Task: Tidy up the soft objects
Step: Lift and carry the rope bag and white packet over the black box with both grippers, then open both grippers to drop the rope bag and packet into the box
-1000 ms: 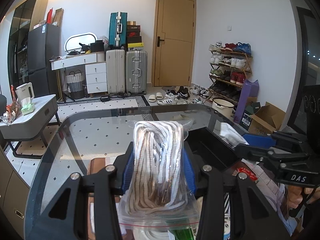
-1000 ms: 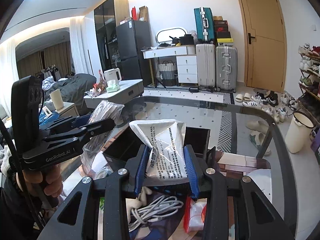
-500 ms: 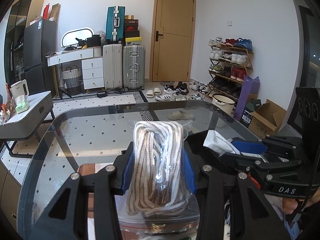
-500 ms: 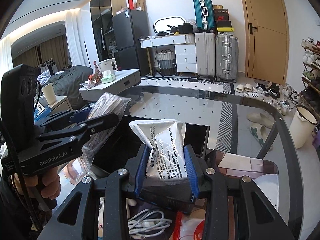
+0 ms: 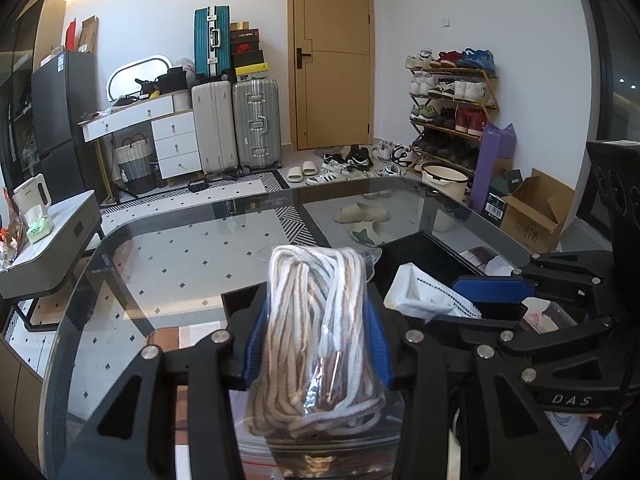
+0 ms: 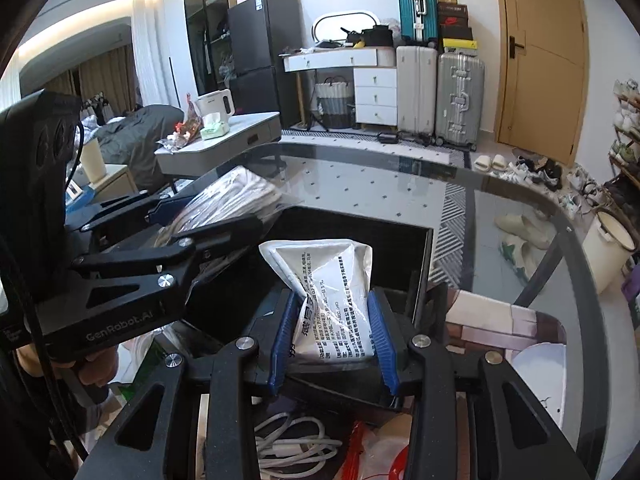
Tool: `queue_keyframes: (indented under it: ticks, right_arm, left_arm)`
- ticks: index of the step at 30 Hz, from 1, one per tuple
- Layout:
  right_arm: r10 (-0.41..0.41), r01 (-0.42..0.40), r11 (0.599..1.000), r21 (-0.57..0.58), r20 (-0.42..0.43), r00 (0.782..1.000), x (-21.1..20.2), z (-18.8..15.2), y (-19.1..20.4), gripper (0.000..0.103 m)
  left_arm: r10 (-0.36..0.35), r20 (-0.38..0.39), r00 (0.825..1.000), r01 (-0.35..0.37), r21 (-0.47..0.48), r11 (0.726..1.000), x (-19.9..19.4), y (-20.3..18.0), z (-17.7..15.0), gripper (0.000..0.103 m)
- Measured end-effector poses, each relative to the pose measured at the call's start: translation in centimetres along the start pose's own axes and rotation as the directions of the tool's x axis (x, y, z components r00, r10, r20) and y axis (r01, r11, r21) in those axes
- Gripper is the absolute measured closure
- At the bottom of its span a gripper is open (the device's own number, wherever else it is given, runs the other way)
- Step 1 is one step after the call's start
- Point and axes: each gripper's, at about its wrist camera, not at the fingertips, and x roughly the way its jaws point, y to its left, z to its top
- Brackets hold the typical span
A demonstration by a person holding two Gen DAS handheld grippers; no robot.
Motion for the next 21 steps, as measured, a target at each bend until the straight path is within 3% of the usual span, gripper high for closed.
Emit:
queue_keyframes:
  ticks: [10,12,16,18,19,21]
  right_arm:
    - [0.024,-0.023,0.999,0.035,-0.030,0.999,-0.4,-0.6,0.9,0.067]
    - [-0.022,0.022,1.000,-0.002,-0.018,1.000,-0.5,-0.7,1.4,0.067]
    - [-0.027,0.027,1.000,-0.012,0.016,0.999,-1.5,-0.5,1.8,0.067]
    - [-0.050,0.051,0.998,-0.027,0.039,0.998,-2.2,-0.4,1.8,0.063]
    - [-0.055,0.056,0.998,-0.027,0.051,0.997,-2.6,-0.4,1.7,0.054]
    - [-0.069,0.071,0.997,-0.021,0.080,0.994,-3.6,-0.4,1.5,0.048]
  left_arm:
    - [-0.017,-0.015,1.000,0.017,0.003,1.000,-0.1,-0.2,-0.1,0.060]
    - [-0.017,-0.022,1.000,0.017,0.003,1.000,-0.1,-0.2,-0.1,0.060]
    - [-0.029,-0.033,0.999,0.029,-0.001,1.000,-0.2,0.0,-0.2,0.057]
    - [-0.039,-0.041,0.998,0.038,-0.014,0.999,-0.2,0.2,-0.2,0.048]
    - [-0.041,-0.045,0.998,0.040,-0.022,0.999,-0.3,0.3,-0.3,0.043]
    - [-0.051,-0.051,0.997,0.048,-0.051,0.998,-0.6,0.6,-0.3,0.035]
